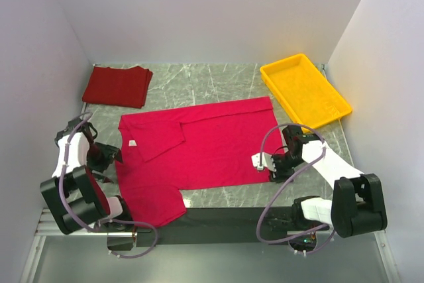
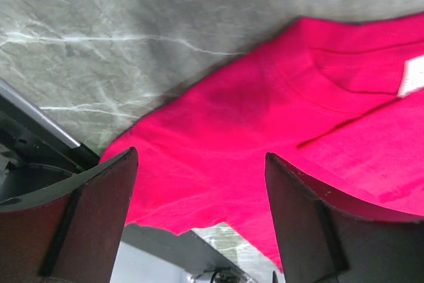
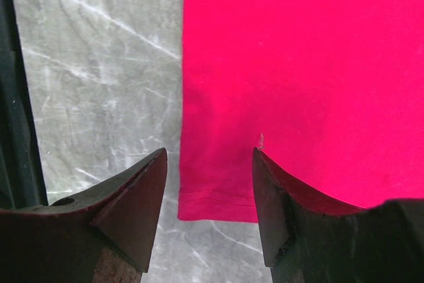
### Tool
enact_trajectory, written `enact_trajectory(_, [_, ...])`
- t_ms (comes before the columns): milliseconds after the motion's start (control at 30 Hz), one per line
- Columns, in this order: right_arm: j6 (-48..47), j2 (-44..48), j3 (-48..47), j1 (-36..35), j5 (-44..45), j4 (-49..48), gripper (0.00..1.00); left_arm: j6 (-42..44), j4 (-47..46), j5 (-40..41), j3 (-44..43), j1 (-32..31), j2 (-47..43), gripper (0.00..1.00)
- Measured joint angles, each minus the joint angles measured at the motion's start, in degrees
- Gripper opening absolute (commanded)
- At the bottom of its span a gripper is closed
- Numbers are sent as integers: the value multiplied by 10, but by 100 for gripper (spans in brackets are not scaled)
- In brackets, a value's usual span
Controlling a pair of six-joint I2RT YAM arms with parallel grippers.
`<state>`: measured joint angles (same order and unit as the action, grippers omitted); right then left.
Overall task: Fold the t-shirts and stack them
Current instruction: Fold the tshirt
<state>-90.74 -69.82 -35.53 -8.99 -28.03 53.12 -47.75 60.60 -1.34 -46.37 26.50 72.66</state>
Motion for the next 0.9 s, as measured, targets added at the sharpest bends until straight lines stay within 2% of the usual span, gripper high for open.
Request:
enact_trajectory(167, [16,-11,0,0,3,-14,60,2,1,-3,10,-8,37,66])
enact_trajectory(400, [31,-20,-3,0,7,-18,60,26,3,-3,25,-18,91,52])
enact_trajectory(433, [33,-21,-4,0,7,-18,60,31,3,-3,29,-21,95,46])
enact_trajectory(467, [35,-22,-6,0,6,-19,60,32,4,-3,32,-24,100,45])
enact_trajectory(533, [39,-23,-8,0,6,-22,60,38,5,-4,33,-30,109,34])
enact_trajectory(600, [42,-24,-9,0,6,-27,60,41,2,-5,33,-35,113,32])
enact_trajectory(633, [43,-24,-9,0,6,-28,60,44,0,-6,33,-37,116,19])
enact_trajectory(700, [45,-25,-9,0,5,-30,60,48,-3,-8,33,-40,121,9])
enact_trajectory(800, [51,-28,-9,0,2,-30,60,56,-9,-14,33,-42,125,6])
enact_trajectory(900, [54,-28,-9,0,0,-30,60,66,-9,-16,28,-43,125,10])
